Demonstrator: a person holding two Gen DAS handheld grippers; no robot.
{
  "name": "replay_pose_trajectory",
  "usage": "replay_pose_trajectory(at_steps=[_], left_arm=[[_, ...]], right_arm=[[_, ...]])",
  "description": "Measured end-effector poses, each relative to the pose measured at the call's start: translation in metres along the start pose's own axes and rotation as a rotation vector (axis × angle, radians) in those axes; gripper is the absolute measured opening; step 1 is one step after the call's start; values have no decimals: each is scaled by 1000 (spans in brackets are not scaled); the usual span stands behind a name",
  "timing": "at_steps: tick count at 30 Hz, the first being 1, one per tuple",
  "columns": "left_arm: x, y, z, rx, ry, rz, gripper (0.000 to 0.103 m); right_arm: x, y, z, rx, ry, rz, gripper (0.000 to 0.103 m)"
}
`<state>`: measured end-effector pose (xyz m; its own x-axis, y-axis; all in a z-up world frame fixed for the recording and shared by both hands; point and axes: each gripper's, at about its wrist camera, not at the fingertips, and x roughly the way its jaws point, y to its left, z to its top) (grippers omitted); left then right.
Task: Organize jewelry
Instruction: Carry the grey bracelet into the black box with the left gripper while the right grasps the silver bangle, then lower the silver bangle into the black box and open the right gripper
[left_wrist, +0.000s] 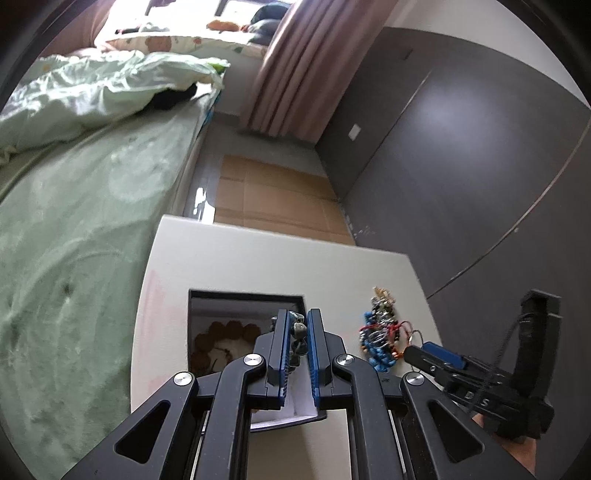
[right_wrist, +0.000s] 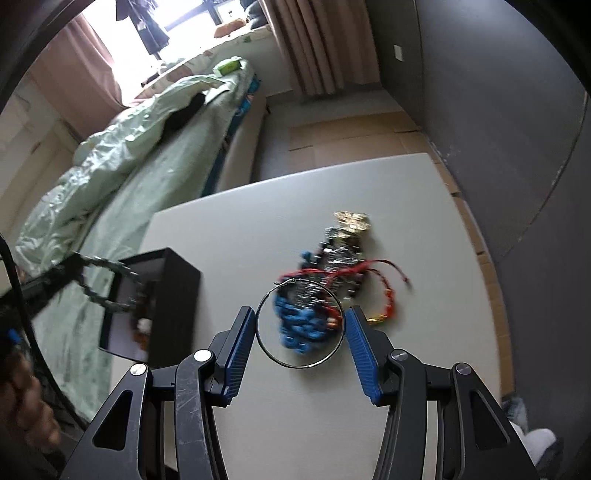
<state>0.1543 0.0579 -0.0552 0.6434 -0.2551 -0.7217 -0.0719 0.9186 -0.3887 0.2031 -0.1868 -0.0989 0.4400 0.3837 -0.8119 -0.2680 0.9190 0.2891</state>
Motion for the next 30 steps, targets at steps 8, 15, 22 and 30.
replay_pose_trajectory(at_steps=[8,15,22,30], left_arm=[[1,17,1,-37,11,78,62],[-10,32,4,-87,-31,99,66],[-27,52,9,-171,-91,121,66],[-40,78,10,-259,-131,145,66]], right_arm=[[1,32,2,-9,-37,114,51],[5,56,2,9,-65,247,51],[18,84,1,0,-55,330,51],[37,110,-1,8,-47,386,52]])
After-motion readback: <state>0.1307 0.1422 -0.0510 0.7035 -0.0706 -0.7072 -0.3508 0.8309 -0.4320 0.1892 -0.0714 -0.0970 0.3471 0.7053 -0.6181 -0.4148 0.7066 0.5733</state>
